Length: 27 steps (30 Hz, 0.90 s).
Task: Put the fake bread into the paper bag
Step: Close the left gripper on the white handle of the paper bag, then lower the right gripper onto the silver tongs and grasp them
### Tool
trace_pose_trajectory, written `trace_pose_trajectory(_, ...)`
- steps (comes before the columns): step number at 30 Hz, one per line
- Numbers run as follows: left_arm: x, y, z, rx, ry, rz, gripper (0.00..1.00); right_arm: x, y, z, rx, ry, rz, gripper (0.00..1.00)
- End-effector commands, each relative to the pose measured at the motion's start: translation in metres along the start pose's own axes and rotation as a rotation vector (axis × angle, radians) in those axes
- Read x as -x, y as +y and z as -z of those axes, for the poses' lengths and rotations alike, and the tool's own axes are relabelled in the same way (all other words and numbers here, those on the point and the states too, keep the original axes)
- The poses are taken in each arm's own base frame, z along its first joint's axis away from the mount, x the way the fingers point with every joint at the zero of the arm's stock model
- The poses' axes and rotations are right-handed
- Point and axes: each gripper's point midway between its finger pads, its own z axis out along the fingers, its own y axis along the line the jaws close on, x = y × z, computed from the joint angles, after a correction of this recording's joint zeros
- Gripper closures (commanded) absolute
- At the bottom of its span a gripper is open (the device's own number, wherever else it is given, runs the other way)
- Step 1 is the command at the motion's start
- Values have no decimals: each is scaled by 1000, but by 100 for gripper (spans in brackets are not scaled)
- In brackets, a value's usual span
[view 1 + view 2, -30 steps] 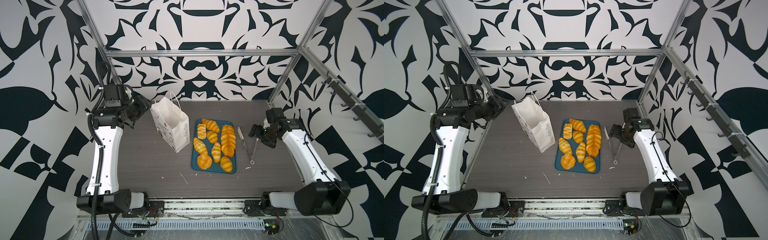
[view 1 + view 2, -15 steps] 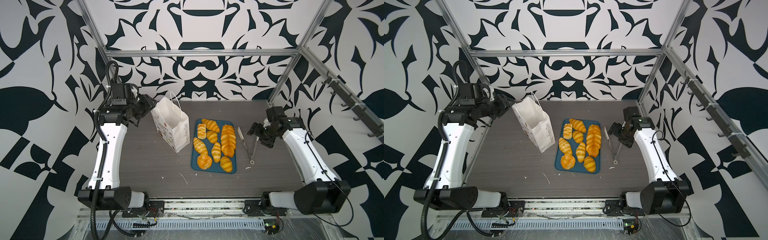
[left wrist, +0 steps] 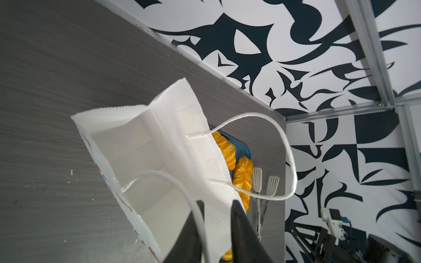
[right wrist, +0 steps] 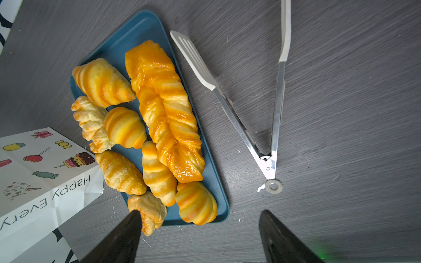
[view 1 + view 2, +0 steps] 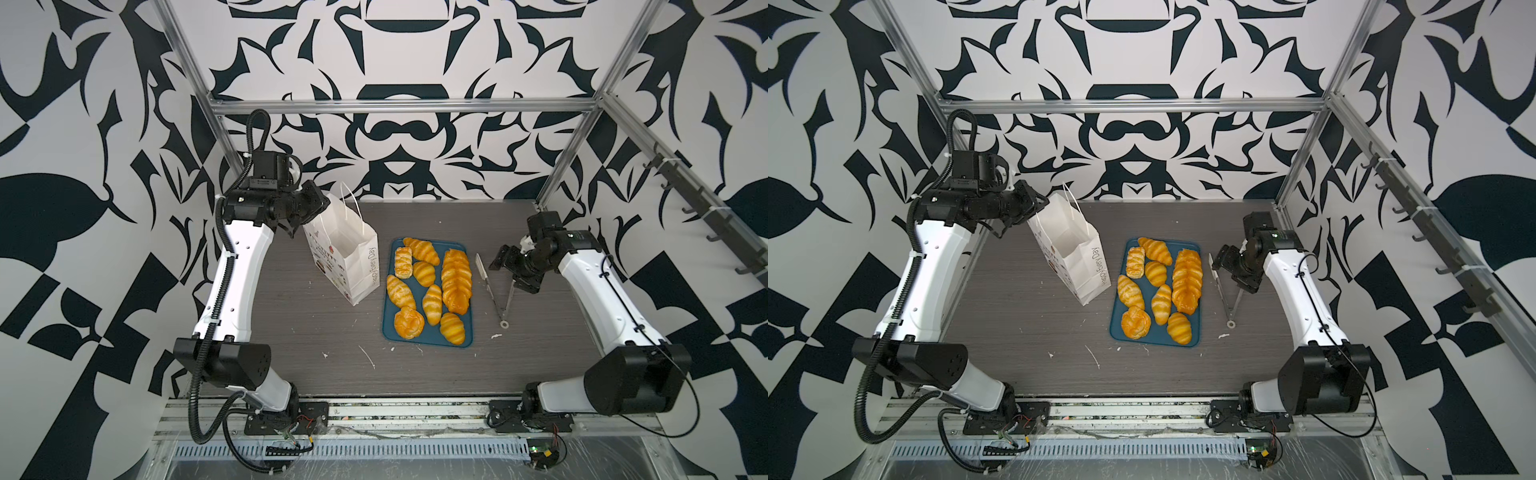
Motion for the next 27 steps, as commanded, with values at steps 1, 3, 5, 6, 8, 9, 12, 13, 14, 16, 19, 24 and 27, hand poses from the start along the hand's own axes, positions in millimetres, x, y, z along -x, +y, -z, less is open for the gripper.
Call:
trace_pose_trajectory(1, -12, 7, 22, 49, 9, -16, 80, -5, -6, 4, -9, -13, 43, 15)
trace_pose_trajectory(3, -16, 11, 23, 63, 28, -23, 82, -11, -11, 1, -22, 4, 46, 14)
trace_pose_trajectory(5, -22, 16, 23, 84, 47, -24, 84, -15, -15, 0, -33, 7, 51, 14)
trace_pose_trajectory(6, -23, 18, 25, 92, 48, -25, 86, -17, -19, -1, -43, 10, 53, 13)
trace_pose_trajectory(8, -24, 18, 29, 89, 37, -30, 87, -20, -22, -1, -53, 19, 64, 12)
trace_pose_trajectory(9, -24, 17, 32, 82, 26, -33, 87, -22, -23, -1, -58, 22, 70, 11)
trace_pose_trajectory(12, -26, 19, 36, 83, 16, -43, 90, -26, -31, -4, -82, 26, 89, 10)
trace_pose_trajectory(13, -27, 20, 36, 86, 21, -43, 91, -28, -34, -5, -95, 33, 90, 9)
trace_pose_trajectory(14, -28, 21, 35, 86, 26, -43, 93, -29, -36, -7, -101, 38, 91, 9)
trace_pose_trajectory(16, -31, 23, 33, 86, 38, -44, 98, -34, -41, -11, -117, 53, 96, 8)
trace_pose_trajectory(19, -32, 24, 32, 85, 41, -43, 100, -40, -51, -18, -148, 76, 103, 8)
trace_pose_trajectory(24, -34, 25, 32, 80, 49, -49, 100, -39, -59, -30, -178, 88, 124, 6)
trace_pose_trajectory(27, -36, 27, 31, 70, 55, -41, 100, -35, -63, -39, -207, 101, 140, 5)
